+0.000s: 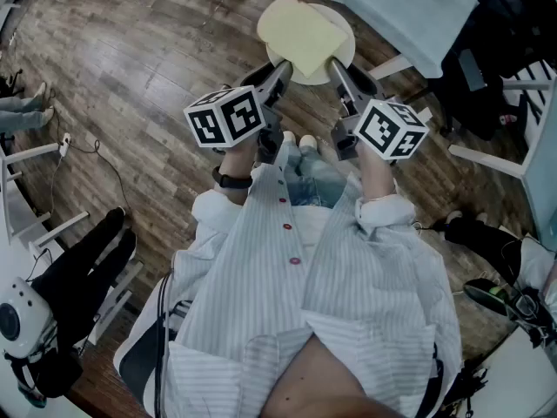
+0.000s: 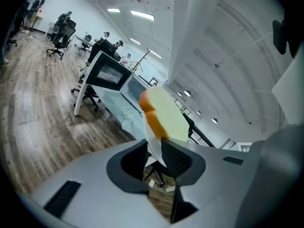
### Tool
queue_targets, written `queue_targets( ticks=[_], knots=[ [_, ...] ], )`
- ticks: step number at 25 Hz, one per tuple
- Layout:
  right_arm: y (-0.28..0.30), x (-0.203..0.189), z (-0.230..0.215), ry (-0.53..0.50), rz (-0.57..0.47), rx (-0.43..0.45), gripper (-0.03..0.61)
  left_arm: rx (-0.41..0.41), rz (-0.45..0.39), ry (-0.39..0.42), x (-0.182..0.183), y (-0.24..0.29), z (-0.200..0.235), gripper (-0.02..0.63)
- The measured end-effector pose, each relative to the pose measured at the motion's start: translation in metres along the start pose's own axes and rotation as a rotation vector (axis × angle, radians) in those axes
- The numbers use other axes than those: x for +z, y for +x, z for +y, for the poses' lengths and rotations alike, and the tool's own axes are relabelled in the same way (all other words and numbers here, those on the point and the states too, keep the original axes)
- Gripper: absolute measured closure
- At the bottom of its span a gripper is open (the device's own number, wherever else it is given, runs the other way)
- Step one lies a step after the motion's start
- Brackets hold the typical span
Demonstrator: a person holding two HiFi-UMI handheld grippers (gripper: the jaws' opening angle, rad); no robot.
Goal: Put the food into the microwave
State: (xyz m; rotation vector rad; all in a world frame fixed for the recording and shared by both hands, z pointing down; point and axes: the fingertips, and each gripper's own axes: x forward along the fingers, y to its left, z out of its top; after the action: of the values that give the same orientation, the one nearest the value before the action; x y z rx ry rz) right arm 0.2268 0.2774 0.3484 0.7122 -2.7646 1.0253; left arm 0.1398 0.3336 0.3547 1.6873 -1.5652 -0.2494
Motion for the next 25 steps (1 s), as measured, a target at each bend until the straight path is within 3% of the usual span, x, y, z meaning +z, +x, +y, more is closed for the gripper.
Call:
queue_targets(
  ticks=[15, 25],
  knots=[
    [-0.006, 0.014, -0.01, -0.013, -0.004, 0.028, 0.477, -0.008, -0.037, -0.006, 0.002, 0.013, -0.014, 0.52],
    [0.024, 0.02, -0.01, -0.013, 0.018, 0.069, 0.477, 0.027, -0.072, -0.022, 0.021, 0.021, 0.005, 0.52]
  ],
)
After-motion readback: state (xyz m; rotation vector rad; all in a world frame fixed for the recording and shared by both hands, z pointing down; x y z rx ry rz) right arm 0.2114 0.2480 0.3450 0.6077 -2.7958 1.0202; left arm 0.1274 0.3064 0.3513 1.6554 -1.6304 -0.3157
